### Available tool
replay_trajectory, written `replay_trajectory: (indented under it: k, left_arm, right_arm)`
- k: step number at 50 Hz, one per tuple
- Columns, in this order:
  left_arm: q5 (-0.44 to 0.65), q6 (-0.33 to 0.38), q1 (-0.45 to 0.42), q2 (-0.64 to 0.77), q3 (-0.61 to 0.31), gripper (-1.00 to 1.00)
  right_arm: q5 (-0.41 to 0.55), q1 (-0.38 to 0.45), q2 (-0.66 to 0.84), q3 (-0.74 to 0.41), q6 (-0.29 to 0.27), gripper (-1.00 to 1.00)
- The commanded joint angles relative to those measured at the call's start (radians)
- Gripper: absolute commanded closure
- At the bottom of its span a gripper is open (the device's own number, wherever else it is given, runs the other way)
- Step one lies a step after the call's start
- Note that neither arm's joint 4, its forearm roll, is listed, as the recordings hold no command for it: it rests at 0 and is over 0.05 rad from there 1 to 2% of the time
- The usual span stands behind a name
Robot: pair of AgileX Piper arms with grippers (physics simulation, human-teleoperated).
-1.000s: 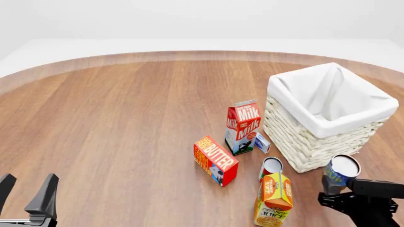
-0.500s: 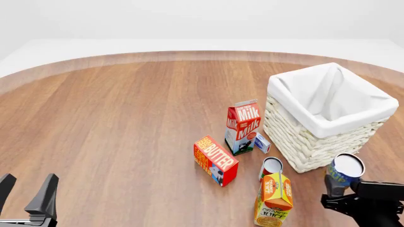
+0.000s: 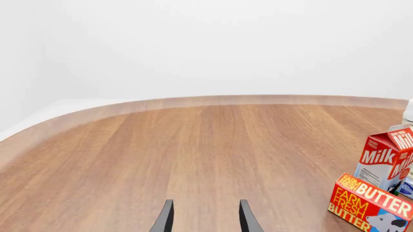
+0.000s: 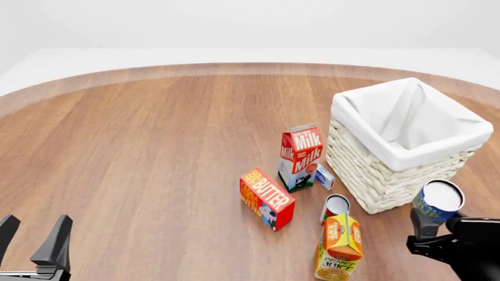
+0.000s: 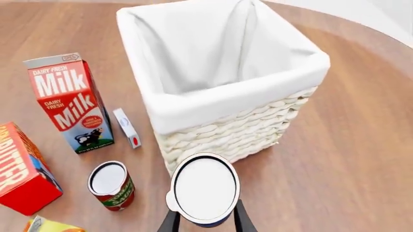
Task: Pick up the alphabet soup, and put it in the basket.
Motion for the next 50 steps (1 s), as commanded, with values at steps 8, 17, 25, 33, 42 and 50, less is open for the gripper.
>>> replay_trajectory:
  k: [8, 17, 25, 33, 42, 50]
  left_arm:
    - [0.000, 0.000, 0.000, 0.000, 0.000, -1.00]
    - [0.000, 0.000, 0.000, 0.000, 0.000, -1.00]
    - [0.000, 0.000, 0.000, 0.000, 0.000, -1.00]
    - [0.000, 0.000, 0.000, 0.000, 0.000, -1.00]
    - [0.000, 0.000, 0.000, 0.000, 0.000, -1.00]
    - [0.000, 0.000, 0.000, 0.000, 0.000, -1.00]
  right_arm:
    - [0.114, 0.007, -0.060, -0.106, -0.028, 1.00]
    - [0.137, 0.020, -0.060, -0.149, -0.036, 1.00]
    - [0.164, 0.025, -0.065, -0.189, -0.053, 1.00]
    - [0.191, 0.033, -0.070, -0.234, -0.061, 1.00]
    - [0.211, 0.047, -0.064, -0.283, -0.071, 1.00]
    - [0.220, 0.055, -0.060, -0.312, -0.075, 1.00]
